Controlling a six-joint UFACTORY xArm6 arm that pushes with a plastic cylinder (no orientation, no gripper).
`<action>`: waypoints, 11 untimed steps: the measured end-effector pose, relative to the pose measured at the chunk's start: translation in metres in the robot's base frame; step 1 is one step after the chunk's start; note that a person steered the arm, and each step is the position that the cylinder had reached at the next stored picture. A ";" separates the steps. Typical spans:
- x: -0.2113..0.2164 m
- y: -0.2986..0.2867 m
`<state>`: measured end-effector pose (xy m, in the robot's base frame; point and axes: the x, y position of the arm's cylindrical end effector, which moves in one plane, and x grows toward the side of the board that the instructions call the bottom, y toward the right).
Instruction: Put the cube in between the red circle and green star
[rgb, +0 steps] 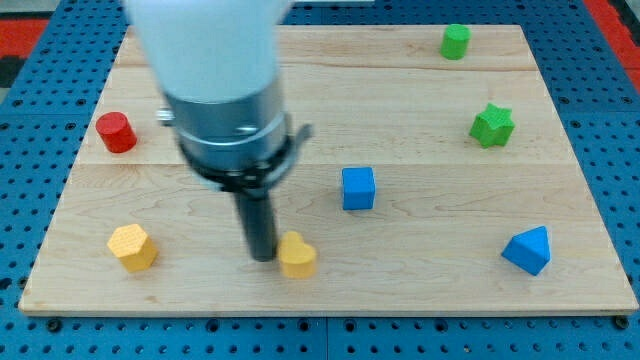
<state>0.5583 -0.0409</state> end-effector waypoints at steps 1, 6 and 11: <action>0.000 0.059; -0.048 0.116; -0.189 0.061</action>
